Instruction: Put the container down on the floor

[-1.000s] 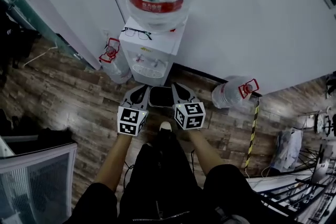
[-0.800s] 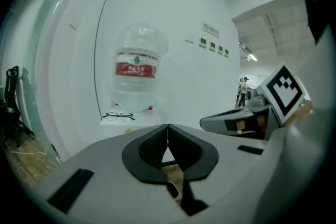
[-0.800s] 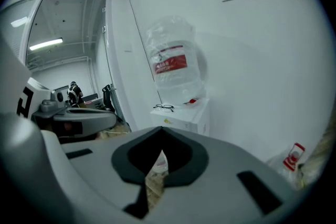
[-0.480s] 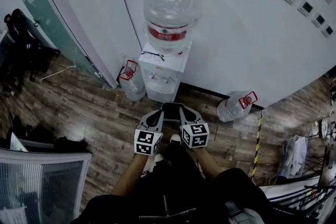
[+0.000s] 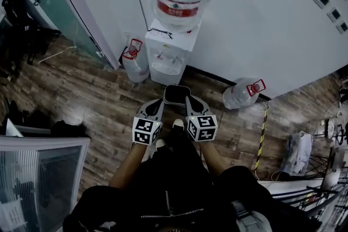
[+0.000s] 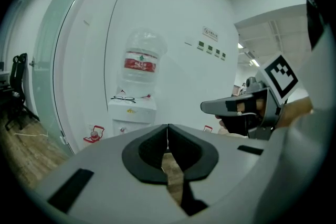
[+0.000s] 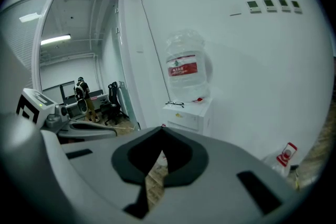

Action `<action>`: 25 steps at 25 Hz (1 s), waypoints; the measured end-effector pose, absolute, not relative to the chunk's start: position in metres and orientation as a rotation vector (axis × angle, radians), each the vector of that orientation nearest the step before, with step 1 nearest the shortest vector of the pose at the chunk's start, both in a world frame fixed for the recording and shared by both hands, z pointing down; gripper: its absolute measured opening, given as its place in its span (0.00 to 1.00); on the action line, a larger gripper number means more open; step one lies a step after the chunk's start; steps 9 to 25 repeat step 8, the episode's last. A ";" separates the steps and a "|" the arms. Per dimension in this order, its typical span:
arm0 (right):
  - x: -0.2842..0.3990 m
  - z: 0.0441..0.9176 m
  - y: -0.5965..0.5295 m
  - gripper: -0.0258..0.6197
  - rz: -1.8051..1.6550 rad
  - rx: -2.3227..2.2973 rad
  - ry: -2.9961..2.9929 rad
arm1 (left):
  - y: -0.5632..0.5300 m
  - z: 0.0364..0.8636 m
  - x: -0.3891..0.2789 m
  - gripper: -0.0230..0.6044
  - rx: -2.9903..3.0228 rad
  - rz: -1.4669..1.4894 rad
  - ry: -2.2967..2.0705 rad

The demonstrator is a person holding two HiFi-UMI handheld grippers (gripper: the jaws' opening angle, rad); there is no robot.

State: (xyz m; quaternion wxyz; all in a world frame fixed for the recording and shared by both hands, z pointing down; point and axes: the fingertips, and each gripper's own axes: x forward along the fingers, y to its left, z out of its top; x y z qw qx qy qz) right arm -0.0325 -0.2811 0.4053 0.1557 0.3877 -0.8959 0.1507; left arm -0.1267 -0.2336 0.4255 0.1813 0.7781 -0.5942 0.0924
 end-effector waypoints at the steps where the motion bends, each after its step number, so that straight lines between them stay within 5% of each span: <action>1: -0.033 0.406 -0.281 0.05 0.431 1.108 -2.562 | -0.233 0.427 -0.127 0.06 2.197 0.262 -1.674; 25: -0.036 0.415 -0.275 0.05 0.448 1.083 -2.536 | -0.225 0.437 -0.134 0.06 2.157 0.276 -1.671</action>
